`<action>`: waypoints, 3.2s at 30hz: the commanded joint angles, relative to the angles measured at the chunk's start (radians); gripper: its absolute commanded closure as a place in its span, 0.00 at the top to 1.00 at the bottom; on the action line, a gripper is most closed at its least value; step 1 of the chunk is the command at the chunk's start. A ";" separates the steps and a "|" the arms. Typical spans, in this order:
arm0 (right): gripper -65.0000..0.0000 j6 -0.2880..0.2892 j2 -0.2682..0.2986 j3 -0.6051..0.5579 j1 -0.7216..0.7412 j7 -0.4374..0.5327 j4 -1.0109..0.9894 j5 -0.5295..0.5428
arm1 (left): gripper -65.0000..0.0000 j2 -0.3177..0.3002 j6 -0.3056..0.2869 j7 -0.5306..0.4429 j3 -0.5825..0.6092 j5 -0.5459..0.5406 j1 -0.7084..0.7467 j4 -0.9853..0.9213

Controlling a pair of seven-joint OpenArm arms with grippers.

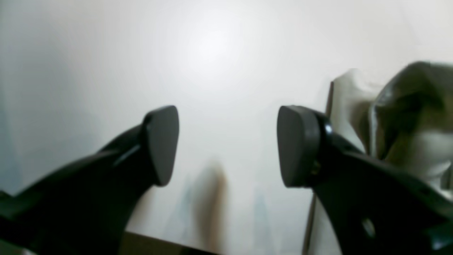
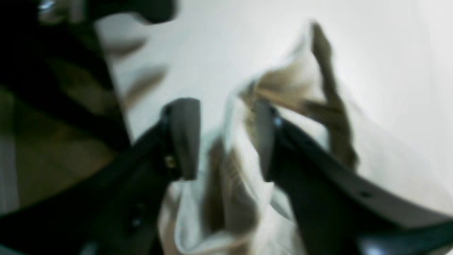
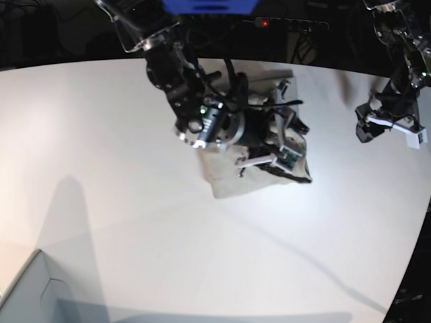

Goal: Layout the t-shirt on the table in an organized manner, then fold the t-shirt properly
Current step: 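Fold the shirt end held by the right gripper over onto the stack, then grasp the folded shirt edges with both grippers and straighten the stack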

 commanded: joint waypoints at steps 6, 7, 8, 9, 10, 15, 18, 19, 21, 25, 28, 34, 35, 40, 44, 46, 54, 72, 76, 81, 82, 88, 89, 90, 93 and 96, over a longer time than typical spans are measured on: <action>0.53 0.011 0.028 0.063 -0.050 0.033 0.246 0.015 | 0.65 -0.013 -0.006 -0.011 -0.005 -0.012 -0.004 0.017; 0.53 0.011 0.036 0.093 -0.053 0.031 0.256 0.015 | 0.65 -0.013 -0.006 -0.011 -0.005 -0.012 -0.004 0.017; 0.53 0.011 0.040 0.124 -0.060 0.031 0.259 0.015 | 0.65 -0.013 -0.006 -0.011 -0.005 -0.012 -0.004 0.017; 0.53 0.011 0.047 0.156 -0.070 0.031 0.259 0.015 | 0.65 -0.014 -0.006 -0.011 -0.005 -0.012 -0.004 0.017; 0.53 0.011 0.053 0.179 -0.080 0.031 0.259 0.016 | 0.65 -0.014 -0.006 -0.011 -0.007 -0.012 -0.004 0.017; 0.53 0.011 0.071 0.208 -0.168 0.042 0.243 0.018 | 0.65 -0.014 -0.006 -0.016 -0.007 -0.012 -0.011 0.017; 0.53 0.011 0.065 0.208 -0.200 0.044 0.196 0.021 | 0.65 -0.014 -0.006 -0.014 -0.007 -0.012 -0.013 0.019; 0.53 0.011 0.063 0.199 -0.202 0.044 0.165 0.023 | 0.65 -0.016 -0.006 -0.013 -0.007 -0.012 -0.014 0.020; 0.53 0.011 0.060 0.171 -0.200 0.045 0.102 0.023 | 0.65 -0.016 -0.006 -0.013 -0.007 -0.012 -0.014 0.026; 0.53 0.011 0.057 0.112 -0.180 0.088 -0.042 0.023 | 0.65 -0.016 -0.006 -0.011 -0.007 -0.012 -0.014 0.029; 0.53 0.011 0.057 0.052 -0.177 0.166 -0.134 0.018 | 0.65 -0.016 -0.006 -0.011 -0.007 -0.012 -0.013 0.031; 0.53 0.011 0.063 -0.034 -0.182 0.258 -0.183 0.016 | 0.65 -0.046 -0.006 -0.011 -0.007 -0.022 -0.010 0.045; 0.53 0.011 0.071 -0.040 -0.185 0.257 -0.156 0.016 | 0.65 -0.046 -0.006 -0.011 -0.007 -0.022 -0.007 0.056; 0.53 0.011 0.128 -0.011 -0.232 0.255 0.032 0.023 | 0.65 -0.039 -0.006 -0.010 -0.007 -0.024 -0.005 0.149; 0.53 0.011 0.151 0.087 -0.275 0.254 0.171 0.021 | 0.65 -0.008 -0.006 -0.010 0.002 -0.075 -0.014 0.203; 0.53 0.011 0.156 0.150 -0.285 0.254 0.203 0.023 | 0.65 0.009 -0.006 -0.010 0.016 -0.133 -0.040 0.204; 0.53 0.011 0.156 0.319 -0.300 0.254 0.207 0.023 | 0.65 0.012 0.005 -0.020 0.268 -0.159 -0.136 0.069; 0.53 0.011 0.157 0.388 -0.303 0.254 0.203 0.016 | 0.65 -0.075 -0.002 -0.109 0.283 -0.171 -0.332 -0.423; 0.53 0.011 0.145 0.388 -0.283 0.257 0.119 0.016 | 0.65 -0.074 0.002 -0.097 0.280 -0.173 -0.306 -0.331; 0.53 0.011 0.143 0.408 -0.254 0.258 0.029 0.016 | 0.65 -0.072 0.002 0.055 0.274 -0.173 -0.248 -0.136; 0.53 0.011 0.148 0.426 -0.258 0.258 0.029 0.016 | 0.65 -0.068 0.002 0.090 0.263 -0.173 -0.225 -0.087; 0.53 0.011 0.149 0.489 -0.261 0.258 0.032 0.016 | 0.65 0.092 0.004 0.190 0.105 -0.171 -0.043 0.168; 0.53 0.011 0.149 0.497 -0.261 0.258 0.032 0.016 | 0.65 0.133 0.004 0.194 0.085 -0.165 -0.010 0.197; 0.53 0.011 0.151 0.506 -0.261 0.258 0.032 0.016 | 0.65 0.173 0.004 0.190 0.071 -0.160 0.026 0.226; 0.53 0.011 0.157 0.518 -0.261 0.258 0.032 0.016 | 0.65 0.242 -0.002 0.165 0.065 -0.160 0.108 0.253; 0.53 0.011 0.157 0.524 -0.260 0.260 0.032 0.016 | 0.65 0.277 -0.002 0.115 0.107 -0.159 0.150 0.230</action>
